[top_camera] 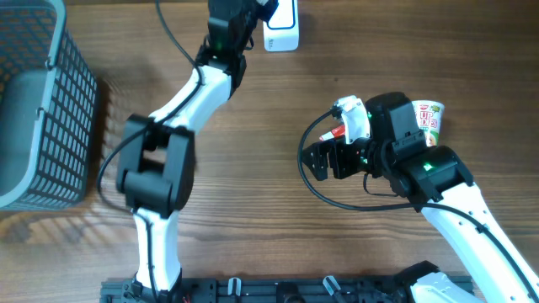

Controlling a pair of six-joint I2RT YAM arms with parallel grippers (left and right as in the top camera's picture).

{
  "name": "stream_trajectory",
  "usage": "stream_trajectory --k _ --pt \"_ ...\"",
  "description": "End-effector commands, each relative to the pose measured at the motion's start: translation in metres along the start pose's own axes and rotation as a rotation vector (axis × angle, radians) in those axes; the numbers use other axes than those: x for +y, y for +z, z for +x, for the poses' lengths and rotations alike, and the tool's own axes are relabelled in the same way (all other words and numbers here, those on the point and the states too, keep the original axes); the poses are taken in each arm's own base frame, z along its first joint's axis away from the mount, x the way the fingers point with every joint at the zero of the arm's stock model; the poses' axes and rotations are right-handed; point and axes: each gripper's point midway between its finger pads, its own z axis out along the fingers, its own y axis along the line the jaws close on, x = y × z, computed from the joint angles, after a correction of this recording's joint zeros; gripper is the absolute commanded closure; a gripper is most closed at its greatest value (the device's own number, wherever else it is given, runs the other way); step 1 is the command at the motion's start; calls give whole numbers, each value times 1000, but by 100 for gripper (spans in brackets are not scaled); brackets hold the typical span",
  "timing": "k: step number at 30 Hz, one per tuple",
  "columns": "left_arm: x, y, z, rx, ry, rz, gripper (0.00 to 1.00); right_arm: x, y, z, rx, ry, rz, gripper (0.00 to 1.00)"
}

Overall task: Scan the item barcode
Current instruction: 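Lift the green bag with the left gripper, releasing the right gripper, then hold the green bag over the white scanner with the left gripper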

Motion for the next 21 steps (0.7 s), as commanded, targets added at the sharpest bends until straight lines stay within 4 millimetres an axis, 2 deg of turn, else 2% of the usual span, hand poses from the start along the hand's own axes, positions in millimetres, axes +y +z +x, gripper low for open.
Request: stream_trajectory --k 1,4,9,16,21 --pt "-8 8 24 -43 113 2 96 0 -2 -4 -13 -13 11 0" --pt "-30 10 47 -39 110 83 96 0 -2 -4 -13 -13 11 0" --pt "-44 10 74 6 98 118 96 0 -2 -4 -13 -13 10 0" --pt "-68 8 87 58 85 198 96 0 -2 -4 -13 -13 10 0" --pt "-82 8 83 52 83 218 96 0 -2 -4 -13 -13 10 0"
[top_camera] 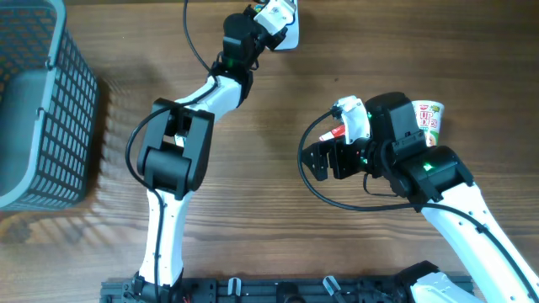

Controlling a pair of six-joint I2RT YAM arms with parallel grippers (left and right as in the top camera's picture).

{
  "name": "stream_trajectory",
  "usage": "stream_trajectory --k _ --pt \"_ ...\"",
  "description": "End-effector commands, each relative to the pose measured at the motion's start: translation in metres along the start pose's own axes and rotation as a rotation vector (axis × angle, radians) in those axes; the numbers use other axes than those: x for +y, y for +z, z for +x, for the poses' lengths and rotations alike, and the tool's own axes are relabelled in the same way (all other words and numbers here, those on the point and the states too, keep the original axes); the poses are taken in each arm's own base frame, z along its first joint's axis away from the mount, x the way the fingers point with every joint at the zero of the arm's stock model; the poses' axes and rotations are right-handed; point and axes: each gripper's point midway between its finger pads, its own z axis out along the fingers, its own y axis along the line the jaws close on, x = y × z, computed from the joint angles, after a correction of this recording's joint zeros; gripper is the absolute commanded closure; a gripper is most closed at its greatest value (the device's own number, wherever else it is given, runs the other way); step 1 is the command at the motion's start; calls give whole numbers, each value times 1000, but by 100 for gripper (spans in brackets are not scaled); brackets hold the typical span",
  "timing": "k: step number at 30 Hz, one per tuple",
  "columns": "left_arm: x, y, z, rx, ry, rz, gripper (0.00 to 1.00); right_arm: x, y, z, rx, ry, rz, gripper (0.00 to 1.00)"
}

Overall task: Scan the item barcode
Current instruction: 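Hold the green bag over the white scanner with the left gripper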

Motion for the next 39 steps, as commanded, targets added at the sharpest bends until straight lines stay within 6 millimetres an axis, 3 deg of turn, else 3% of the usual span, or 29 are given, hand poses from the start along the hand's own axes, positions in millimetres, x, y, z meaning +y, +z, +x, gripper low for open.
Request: stream_trajectory --k 1,7,15,24,29,39 --pt "-16 4 -15 -38 24 36 96 0 -2 -4 -13 -12 10 0" --pt "-24 5 -18 -42 25 48 96 0 -2 -4 -13 -13 10 0" --pt "-24 2 15 77 0 85 96 0 -2 -4 -13 -13 10 0" --pt "-4 2 -9 -31 28 18 96 0 -2 -5 -16 -13 10 0" --pt "11 0 -8 -45 32 -5 96 0 -2 -5 -16 -13 10 0" --pt "0 1 0 -43 26 51 96 0 -2 -5 -16 -14 10 0"
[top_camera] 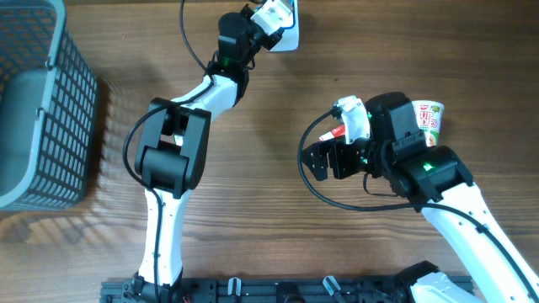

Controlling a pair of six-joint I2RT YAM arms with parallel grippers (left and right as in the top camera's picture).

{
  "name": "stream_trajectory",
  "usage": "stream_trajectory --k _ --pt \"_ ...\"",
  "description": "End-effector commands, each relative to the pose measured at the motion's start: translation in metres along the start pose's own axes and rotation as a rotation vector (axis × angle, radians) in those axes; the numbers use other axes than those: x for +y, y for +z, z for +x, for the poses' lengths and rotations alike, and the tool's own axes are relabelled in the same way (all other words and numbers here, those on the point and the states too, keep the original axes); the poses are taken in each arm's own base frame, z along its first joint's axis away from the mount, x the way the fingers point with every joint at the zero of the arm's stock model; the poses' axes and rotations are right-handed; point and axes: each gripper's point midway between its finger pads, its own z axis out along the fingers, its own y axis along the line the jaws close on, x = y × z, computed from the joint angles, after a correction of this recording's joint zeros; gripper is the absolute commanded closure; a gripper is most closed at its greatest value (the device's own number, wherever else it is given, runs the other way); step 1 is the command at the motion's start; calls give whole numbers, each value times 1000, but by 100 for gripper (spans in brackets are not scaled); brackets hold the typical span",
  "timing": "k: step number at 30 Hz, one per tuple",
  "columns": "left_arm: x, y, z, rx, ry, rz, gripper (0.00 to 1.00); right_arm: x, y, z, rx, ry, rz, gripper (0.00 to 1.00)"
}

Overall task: Scan the item barcode
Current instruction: 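Hold the green bag over the white scanner with the left gripper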

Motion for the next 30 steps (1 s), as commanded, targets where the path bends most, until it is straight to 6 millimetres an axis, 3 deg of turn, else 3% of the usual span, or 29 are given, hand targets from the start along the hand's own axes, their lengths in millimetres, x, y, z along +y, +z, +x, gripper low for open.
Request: stream_trajectory --k 1,4,11,20,24,30 --pt "-4 3 -3 -23 19 19 96 0 -2 -5 -15 -13 9 0" --pt "-3 3 -4 -29 21 15 96 0 -2 -5 -15 -14 9 0" --pt "29 -4 -50 -161 28 -116 96 0 -2 -5 -15 -13 9 0" --pt "59 -31 -135 -187 -284 -91 96 0 -2 -7 -24 -16 8 0" --pt "47 -53 -157 -30 -430 -17 96 4 -3 -22 -85 -39 -4 0" --pt "1 -96 -151 261 -486 105 96 13 -19 -34 -127 -3 -15 0"
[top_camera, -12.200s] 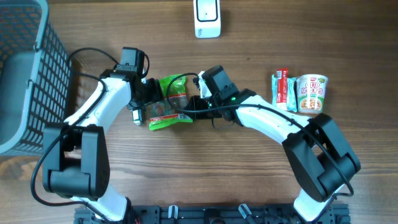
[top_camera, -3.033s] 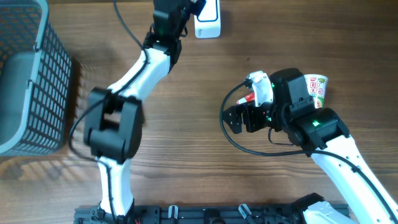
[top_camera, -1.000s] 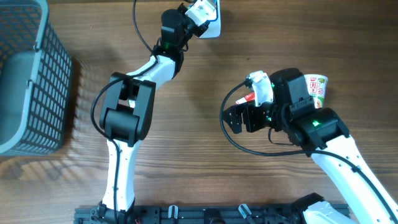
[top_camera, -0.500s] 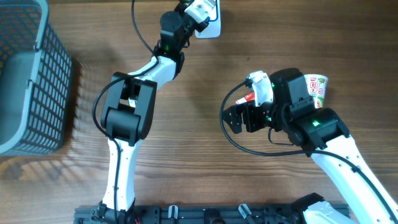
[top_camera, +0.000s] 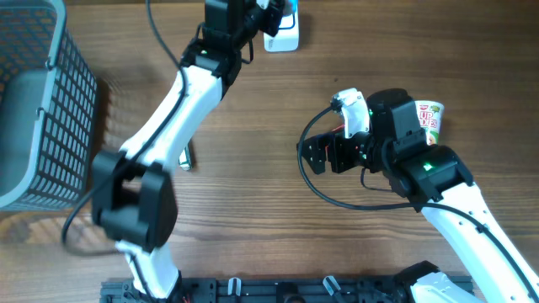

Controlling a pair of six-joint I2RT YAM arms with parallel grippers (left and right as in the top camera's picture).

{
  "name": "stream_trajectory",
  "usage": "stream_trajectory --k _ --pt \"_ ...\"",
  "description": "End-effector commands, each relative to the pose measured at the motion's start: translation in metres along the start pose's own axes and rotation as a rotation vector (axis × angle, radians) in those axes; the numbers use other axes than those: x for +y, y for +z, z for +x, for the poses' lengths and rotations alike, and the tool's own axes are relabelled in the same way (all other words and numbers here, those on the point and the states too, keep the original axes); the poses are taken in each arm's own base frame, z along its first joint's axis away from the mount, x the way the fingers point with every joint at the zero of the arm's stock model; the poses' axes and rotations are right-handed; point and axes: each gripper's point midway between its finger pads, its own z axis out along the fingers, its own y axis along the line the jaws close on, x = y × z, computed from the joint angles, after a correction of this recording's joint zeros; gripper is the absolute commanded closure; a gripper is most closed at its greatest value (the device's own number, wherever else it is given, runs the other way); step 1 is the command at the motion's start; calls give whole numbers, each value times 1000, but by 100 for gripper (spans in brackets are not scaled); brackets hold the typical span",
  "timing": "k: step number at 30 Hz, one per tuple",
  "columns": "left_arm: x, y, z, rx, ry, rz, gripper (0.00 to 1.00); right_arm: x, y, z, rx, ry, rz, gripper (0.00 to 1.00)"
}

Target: Scan the item barcode

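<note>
A white scanner-like device (top_camera: 283,34) lies at the far edge of the table. My left gripper (top_camera: 259,12) hovers at its upper left corner, seen from above; its jaws are hidden by the wrist. A cup of noodles (top_camera: 429,123) stands at the right, partly covered by my right arm. My right gripper (top_camera: 313,156) points left over bare wood at mid-table, well to the left of the cup. I cannot make out whether its dark fingers are parted or whether anything is between them. No barcode shows.
A grey wire basket (top_camera: 42,101) fills the left edge of the table. A small dark object (top_camera: 186,156) lies on the wood beside the left arm's forearm. The left arm stretches diagonally from the near edge to the far edge.
The left arm has changed posture: its elbow now sits lower and further left, and the gripper has shifted slightly left off the white device. The small dark object has come into view. My right gripper has edged up slightly.
At first the left gripper was at the far edge, left of the white device. Then it sat over the device's top at two moments. Now it is back at the device's upper left corner. The device and cup have kept their places; the right arm has barely moved.
</note>
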Motion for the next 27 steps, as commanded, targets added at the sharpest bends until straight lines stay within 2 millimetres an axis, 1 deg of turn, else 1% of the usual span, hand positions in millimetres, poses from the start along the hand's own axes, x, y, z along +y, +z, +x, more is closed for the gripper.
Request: stream_trajectory --k 1,2,3,5,6,7,8,9,11,13,16,19,21,23,24,25,27 --pt "-31 -29 1 111 -52 48 96 11 -22 -22 -78 -10 -6 0" --pt "-37 -33 11 162 -59 59 96 12 -30 -25 -92 -6 -4 0" --pt "-47 -37 29 239 -68 76 96 13 -44 -29 -112 -10 4 0" --pt "-60 -42 57 353 -95 94 96 13 -67 -35 -148 -15 24 1" --pt "-66 -44 72 414 -140 96 96 10 -80 -39 -174 -8 43 0" --pt "-70 -47 81 456 -172 95 96 8 -92 -42 -200 1 65 0" --pt "-76 -50 96 514 -211 94 96 6 -101 -44 -218 8 80 0" --pt "-83 -53 111 578 -254 90 96 3 -114 -45 -245 20 102 0" --pt "-96 -54 135 655 -310 86 96 -1 -129 -44 -282 41 122 0" --pt "-111 -50 158 707 -332 91 96 -5 -139 -41 -301 77 137 0" --pt "-130 -42 191 765 -344 104 96 -8 -142 -35 -294 93 150 0" --pt "-149 -35 226 841 -376 101 96 -11 -138 -26 -252 117 156 0" --pt "-160 -32 244 881 -400 95 96 -14 -133 -22 -222 130 160 0" --pt "-175 -33 254 910 -401 122 96 -16 -129 -20 -200 140 163 0" --pt "-186 -34 257 923 -404 156 96 -18 -126 -20 -188 141 165 0" --pt "-200 -37 257 935 -411 206 96 -19 -124 -19 -180 144 167 0" --pt "-220 -42 255 946 -416 272 96 -22 -120 -19 -166 150 169 0"
